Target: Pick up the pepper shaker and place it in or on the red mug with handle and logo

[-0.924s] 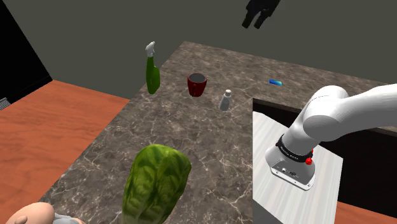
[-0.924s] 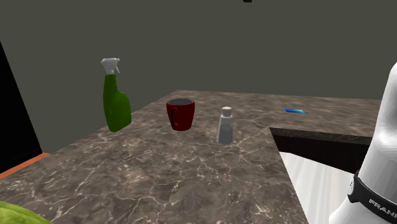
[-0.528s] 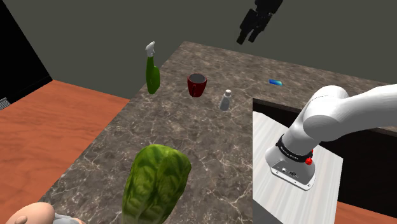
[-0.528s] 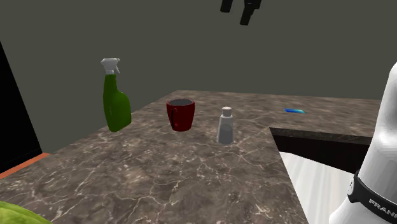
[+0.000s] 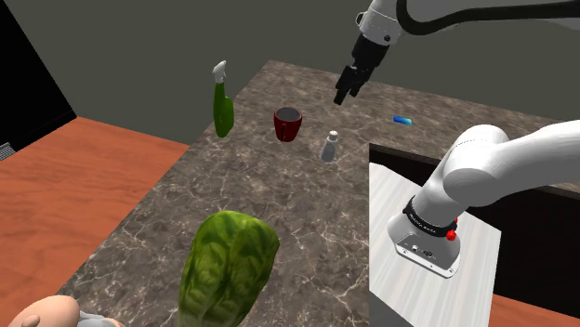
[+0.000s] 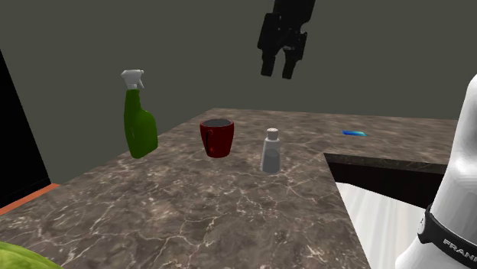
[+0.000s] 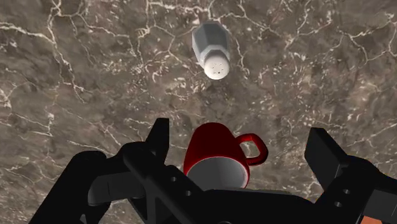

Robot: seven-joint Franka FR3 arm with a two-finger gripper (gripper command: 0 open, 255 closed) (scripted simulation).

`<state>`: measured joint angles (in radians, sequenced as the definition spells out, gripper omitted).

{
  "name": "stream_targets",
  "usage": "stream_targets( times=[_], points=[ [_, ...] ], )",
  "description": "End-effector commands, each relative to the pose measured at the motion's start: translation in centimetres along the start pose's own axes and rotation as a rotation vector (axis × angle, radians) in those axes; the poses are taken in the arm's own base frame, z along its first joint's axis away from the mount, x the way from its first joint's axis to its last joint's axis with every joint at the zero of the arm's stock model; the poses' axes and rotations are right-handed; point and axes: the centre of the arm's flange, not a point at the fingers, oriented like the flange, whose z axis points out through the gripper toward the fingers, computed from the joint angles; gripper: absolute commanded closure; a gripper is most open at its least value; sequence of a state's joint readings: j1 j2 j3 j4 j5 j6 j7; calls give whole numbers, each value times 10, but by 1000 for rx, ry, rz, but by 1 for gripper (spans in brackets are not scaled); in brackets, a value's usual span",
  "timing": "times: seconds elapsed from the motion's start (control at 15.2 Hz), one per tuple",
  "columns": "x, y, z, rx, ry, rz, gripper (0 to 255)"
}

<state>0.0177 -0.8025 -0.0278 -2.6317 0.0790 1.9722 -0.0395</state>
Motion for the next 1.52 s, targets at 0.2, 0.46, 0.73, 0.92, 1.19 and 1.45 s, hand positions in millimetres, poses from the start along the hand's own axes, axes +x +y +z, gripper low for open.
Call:
stream_targets(
  times=[0.2, 0.46, 0.73, 0.92, 1.19, 1.45],
  points=[
    [-5, 4, 67, -25, -36, -32, 0],
    [-10, 8, 113, -42, -63, -55, 0],
    [-11, 9, 134, -42, -63, -55, 0],
    [-12, 9, 150, -42, -63, -55, 0],
    [-12, 9, 153, -42, -63, -55, 0],
    [-12, 9, 153, -42, -63, -55, 0]
  ],
)
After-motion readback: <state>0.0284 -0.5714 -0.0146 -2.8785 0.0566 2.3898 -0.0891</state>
